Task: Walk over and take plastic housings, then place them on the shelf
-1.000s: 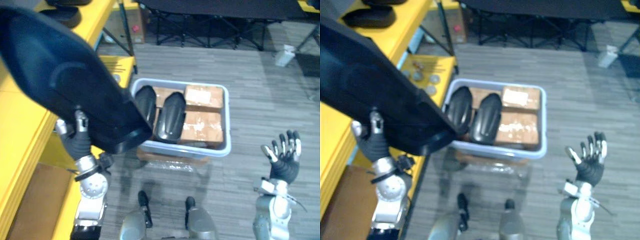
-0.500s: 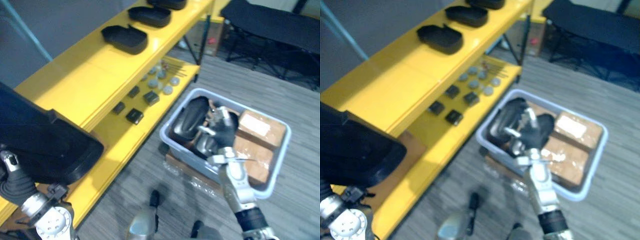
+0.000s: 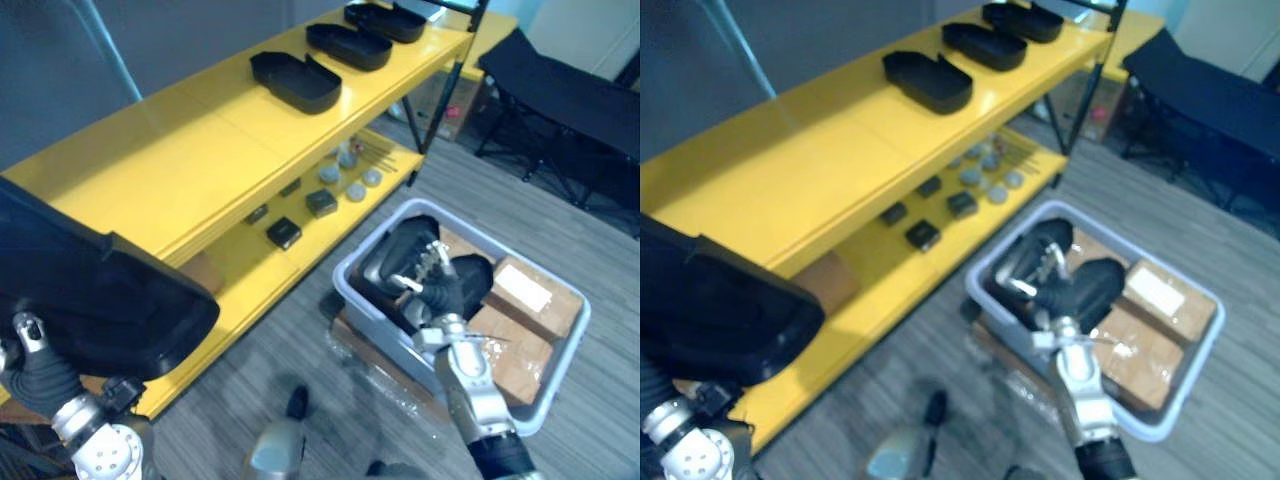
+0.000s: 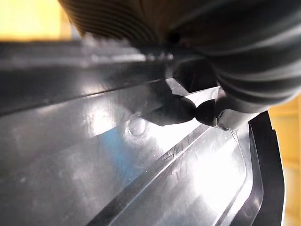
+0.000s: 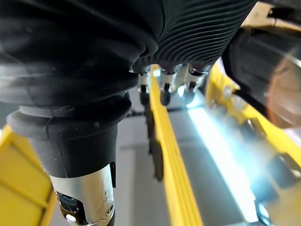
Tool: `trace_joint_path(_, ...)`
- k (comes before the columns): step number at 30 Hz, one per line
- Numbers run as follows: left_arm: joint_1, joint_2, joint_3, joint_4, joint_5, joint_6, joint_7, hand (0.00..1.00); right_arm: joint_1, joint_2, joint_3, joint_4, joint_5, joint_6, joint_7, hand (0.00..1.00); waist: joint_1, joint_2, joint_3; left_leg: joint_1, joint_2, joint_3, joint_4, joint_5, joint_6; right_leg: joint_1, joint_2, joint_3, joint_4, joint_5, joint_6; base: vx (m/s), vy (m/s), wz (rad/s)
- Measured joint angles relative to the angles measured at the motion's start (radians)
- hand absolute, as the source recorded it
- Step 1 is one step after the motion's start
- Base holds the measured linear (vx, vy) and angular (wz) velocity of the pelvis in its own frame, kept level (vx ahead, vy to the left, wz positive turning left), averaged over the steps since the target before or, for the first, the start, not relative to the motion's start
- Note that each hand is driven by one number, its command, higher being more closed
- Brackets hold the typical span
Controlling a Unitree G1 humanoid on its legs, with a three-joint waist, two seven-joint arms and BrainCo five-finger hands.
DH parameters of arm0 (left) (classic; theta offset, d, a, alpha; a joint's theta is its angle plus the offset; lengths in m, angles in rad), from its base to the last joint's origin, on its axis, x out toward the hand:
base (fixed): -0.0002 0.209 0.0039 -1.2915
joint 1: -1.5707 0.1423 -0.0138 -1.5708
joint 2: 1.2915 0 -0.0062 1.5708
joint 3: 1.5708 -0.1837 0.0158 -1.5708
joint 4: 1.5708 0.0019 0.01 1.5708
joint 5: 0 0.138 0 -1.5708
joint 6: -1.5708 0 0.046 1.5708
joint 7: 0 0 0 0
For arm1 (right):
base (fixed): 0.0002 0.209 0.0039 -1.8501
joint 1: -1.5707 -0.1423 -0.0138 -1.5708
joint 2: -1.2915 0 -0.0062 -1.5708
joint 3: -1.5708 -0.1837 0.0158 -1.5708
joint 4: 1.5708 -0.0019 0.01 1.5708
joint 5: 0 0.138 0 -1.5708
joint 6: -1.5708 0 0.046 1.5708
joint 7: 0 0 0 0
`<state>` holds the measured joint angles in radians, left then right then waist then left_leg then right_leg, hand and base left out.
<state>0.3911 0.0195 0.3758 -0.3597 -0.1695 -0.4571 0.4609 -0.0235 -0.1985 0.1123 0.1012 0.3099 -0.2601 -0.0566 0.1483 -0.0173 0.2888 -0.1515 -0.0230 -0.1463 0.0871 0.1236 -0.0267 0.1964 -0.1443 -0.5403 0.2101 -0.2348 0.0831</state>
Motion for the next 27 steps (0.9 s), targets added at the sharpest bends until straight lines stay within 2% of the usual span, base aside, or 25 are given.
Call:
trace_joint_path(2, 0.007, -0.005, -0.006, 0.009, -0.034, 0.0, -0.031, 1.0, 0.011, -0.011, -0.034, 0.005, -0.01, 0.0, 0.001, 0.0, 0.007, -0.008, 0.004, -0.012, 0.006, 0.018, 0.01, 0.012, 0.004, 0.003, 0.01, -0.012, 0.016, -0.013, -0.007, -0.01, -0.063, 0.65)
trace_joint_path(6, 0.045, -0.032, -0.005, 0.009, -0.098, 0.002, -0.036, 1.0, 0.004, -0.01, -0.029, 0.007, -0.012, -0.001, 0.002, 0.0, 0.027, -0.009, 0.005, -0.008, 0.004, 0.018, 0.013, 0.02, -0.007, 0.002, 0.01, 0.007, 0.036, -0.018, -0.016, 0.01, -0.016, 0.05)
trace_joint_path(10, 0.049, -0.03, -0.007, 0.009, -0.095, -0.001, -0.053, 1.0, 0.0, -0.01, -0.025, 0.032, -0.029, -0.014, -0.007, 0.0, 0.026, -0.007, 0.01, -0.01, 0.011, 0.024, 0.031, 0.009, 0.0, -0.004, 0.016, 0.046, 0.044, -0.027, -0.024, -0.04, -0.004, -0.05)
trace_joint_path(13, 0.031, -0.017, -0.007, 0.009, -0.096, -0.005, -0.079, 1.0, 0.002, -0.011, -0.027, 0.034, -0.032, -0.044, -0.019, 0.0, 0.003, -0.006, 0.012, -0.045, 0.01, 0.02, 0.064, -0.002, 0.0, -0.023, 0.02, 0.05, 0.055, -0.043, -0.006, -0.07, 0.014, 0.07)
trace_joint_path(14, 0.026, -0.009, -0.01, 0.009, -0.096, -0.005, -0.092, 1.0, 0.004, -0.011, -0.032, 0.032, -0.033, -0.049, -0.023, 0.0, -0.002, -0.006, 0.013, -0.053, 0.007, 0.02, 0.064, -0.002, 0.0, -0.031, 0.021, 0.057, 0.064, -0.052, -0.001, -0.05, 0.012, 0.45)
trace_joint_path(16, -0.025, 0.06, -0.052, 0.01, -0.1, -0.005, -0.152, 1.0, 0.03, -0.013, -0.073, 0.016, -0.056, -0.062, -0.036, 0.0, -0.028, -0.01, 0.012, -0.084, -0.021, 0.018, 0.068, 0.003, 0.007, -0.079, 0.036, 0.139, 0.12, -0.094, -0.005, -0.04, -0.032, 0.8)
trace_joint_path(18, -0.082, 0.123, -0.103, 0.01, -0.119, -0.015, -0.23, 1.0, 0.051, -0.022, -0.113, 0.0, -0.091, -0.067, -0.054, 0.0, -0.049, -0.008, 0.016, -0.089, -0.053, 0.018, 0.024, 0.008, 0.015, -0.095, 0.011, 0.141, 0.154, -0.091, -0.004, 0.04, 0.007, 0.69)
trace_joint_path(19, -0.091, 0.137, -0.112, 0.009, -0.117, -0.021, -0.24, 1.0, 0.052, -0.023, -0.117, -0.01, -0.091, -0.068, -0.053, 0.0, -0.05, -0.007, 0.017, -0.089, -0.055, 0.023, 0.015, 0.014, 0.023, -0.1, 0.006, 0.141, 0.154, -0.089, -0.002, 0.1, 0.057, 0.2)
trace_joint_path(20, -0.105, 0.152, -0.113, 0.006, -0.1, -0.024, -0.248, 1.0, 0.048, -0.025, -0.123, -0.022, -0.096, -0.079, -0.05, 0.0, -0.05, -0.003, 0.025, -0.089, -0.056, 0.031, 0.008, 0.029, 0.038, -0.109, 0.002, 0.157, 0.162, -0.089, -0.002, 0.08, 0.076, -0.04)
trace_joint_path(23, -0.155, 0.192, -0.111, -0.003, -0.046, -0.029, -0.242, 1.0, -0.012, -0.056, -0.131, -0.044, -0.099, -0.13, -0.041, 0.0, -0.048, -0.002, 0.067, -0.098, -0.043, 0.082, -0.016, 0.046, 0.043, -0.16, 0.0, 0.244, 0.157, -0.088, -0.001, 0.02, 0.082, -0.34)
trace_joint_path(27, -0.246, 0.221, -0.117, -0.003, 0.022, -0.029, -0.223, 1.0, -0.088, -0.09, -0.133, -0.047, -0.1, -0.14, -0.031, 0.0, -0.055, 0.002, 0.097, -0.113, -0.038, 0.115, -0.065, 0.048, 0.043, -0.211, -0.001, 0.291, 0.143, -0.084, -0.01, 0.01, 0.055, -0.27)
